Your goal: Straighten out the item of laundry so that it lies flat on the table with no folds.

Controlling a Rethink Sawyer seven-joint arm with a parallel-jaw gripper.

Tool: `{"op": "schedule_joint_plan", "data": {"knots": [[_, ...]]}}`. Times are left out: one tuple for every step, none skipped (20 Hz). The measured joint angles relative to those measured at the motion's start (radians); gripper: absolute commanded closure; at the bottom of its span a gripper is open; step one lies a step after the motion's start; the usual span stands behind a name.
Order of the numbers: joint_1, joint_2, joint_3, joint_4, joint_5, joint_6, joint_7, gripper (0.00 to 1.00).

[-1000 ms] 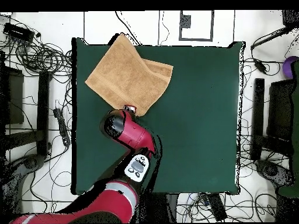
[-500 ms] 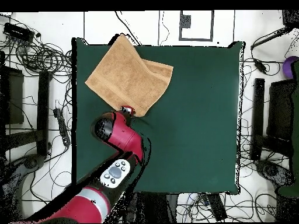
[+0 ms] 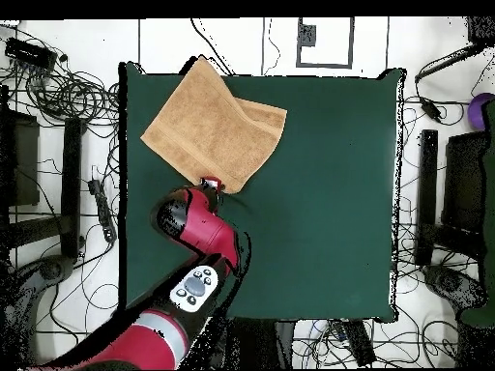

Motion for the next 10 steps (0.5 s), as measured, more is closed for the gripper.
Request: {"op": "schedule_joint_plan", "data": {"knots": [[-0.008, -0.007, 0.009, 0.004, -0.012, -0.005, 0.0, 1.0], [-0.018, -0.015, 0.019, 0.01, -0.03, -0.014, 0.0, 1.0], [-0.021, -0.018, 0.023, 0.012, -0.036, -0.016, 0.0, 1.0], [-0.025, -0.021, 0.026, 0.013, -0.043, -0.019, 0.0, 1.0], [-0.029, -0.025, 0.031, 0.017, -0.053, -0.023, 0.0, 1.0], [-0.031, -0.028, 0.034, 0.019, -0.061, -0.026, 0.0, 1.0], [-0.034, -0.03, 0.036, 0.02, -0.068, -0.029, 0.0, 1.0], [-0.043, -0.037, 0.046, 0.025, -0.087, -0.04, 0.0, 1.0], [-0.052, -0.043, 0.056, 0.03, -0.107, -0.051, 0.0, 1.0], [-0.062, -0.051, 0.067, 0.034, -0.126, -0.06, 0.0, 1.0]]}}
